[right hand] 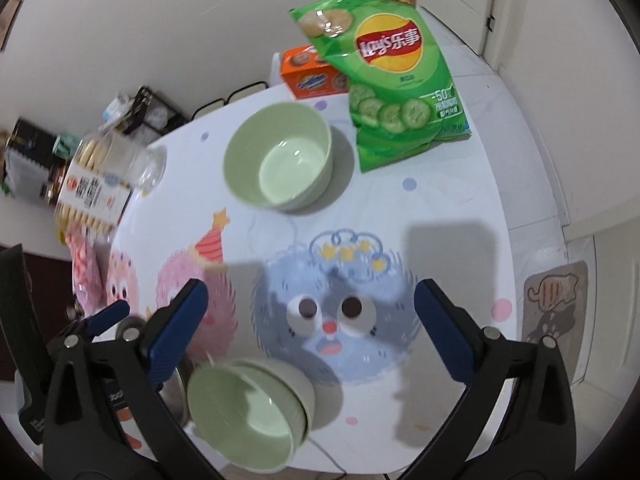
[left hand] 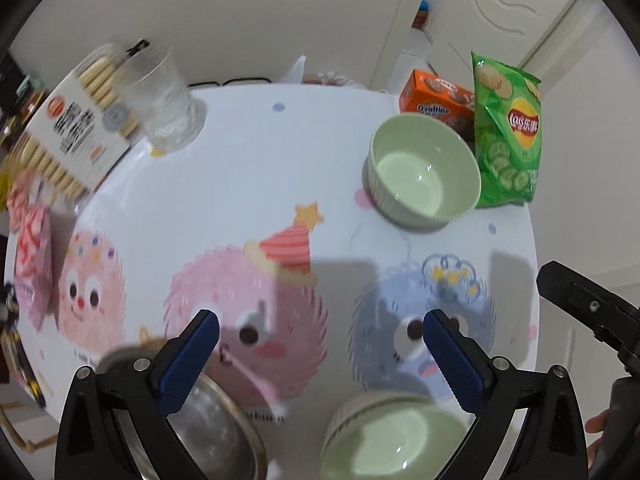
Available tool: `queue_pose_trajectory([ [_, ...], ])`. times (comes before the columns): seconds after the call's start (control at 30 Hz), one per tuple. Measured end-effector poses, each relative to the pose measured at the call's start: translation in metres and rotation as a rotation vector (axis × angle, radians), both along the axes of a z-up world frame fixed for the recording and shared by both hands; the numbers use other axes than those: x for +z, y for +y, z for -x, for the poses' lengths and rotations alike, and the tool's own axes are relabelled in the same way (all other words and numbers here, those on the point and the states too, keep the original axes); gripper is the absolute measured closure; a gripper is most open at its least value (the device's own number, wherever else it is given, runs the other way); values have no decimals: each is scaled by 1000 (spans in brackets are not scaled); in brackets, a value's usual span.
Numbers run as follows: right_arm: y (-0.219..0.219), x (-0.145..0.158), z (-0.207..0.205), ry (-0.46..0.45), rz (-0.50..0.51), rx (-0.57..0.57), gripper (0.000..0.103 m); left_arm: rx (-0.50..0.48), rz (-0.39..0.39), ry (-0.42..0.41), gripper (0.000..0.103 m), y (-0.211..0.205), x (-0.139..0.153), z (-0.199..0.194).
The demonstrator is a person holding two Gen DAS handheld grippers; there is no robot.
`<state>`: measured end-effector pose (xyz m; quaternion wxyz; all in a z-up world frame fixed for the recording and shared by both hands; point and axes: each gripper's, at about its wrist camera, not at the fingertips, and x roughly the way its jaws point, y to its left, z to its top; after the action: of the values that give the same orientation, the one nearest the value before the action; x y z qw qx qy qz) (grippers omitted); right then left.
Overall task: Organize plates and bowls
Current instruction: 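Move both grippers to the small pale green bowl beside the chips bag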
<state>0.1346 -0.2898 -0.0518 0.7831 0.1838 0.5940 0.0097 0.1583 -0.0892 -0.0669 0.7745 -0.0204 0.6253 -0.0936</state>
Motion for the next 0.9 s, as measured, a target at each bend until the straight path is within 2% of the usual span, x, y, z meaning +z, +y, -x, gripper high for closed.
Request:
queue_pose_trajectory([
  [0.3,-9,-13,-38,31,-34,-98,0,-65,6,25,0,-18,-12,-50],
  [0.77,-17,-62,-82,144,-134,-237,0,-146,14,90,0,-48,-48,-110],
  [0.9,-15,-66,-91,144,-103,-248,1,-159,26,113,0,-52,-57,-117],
])
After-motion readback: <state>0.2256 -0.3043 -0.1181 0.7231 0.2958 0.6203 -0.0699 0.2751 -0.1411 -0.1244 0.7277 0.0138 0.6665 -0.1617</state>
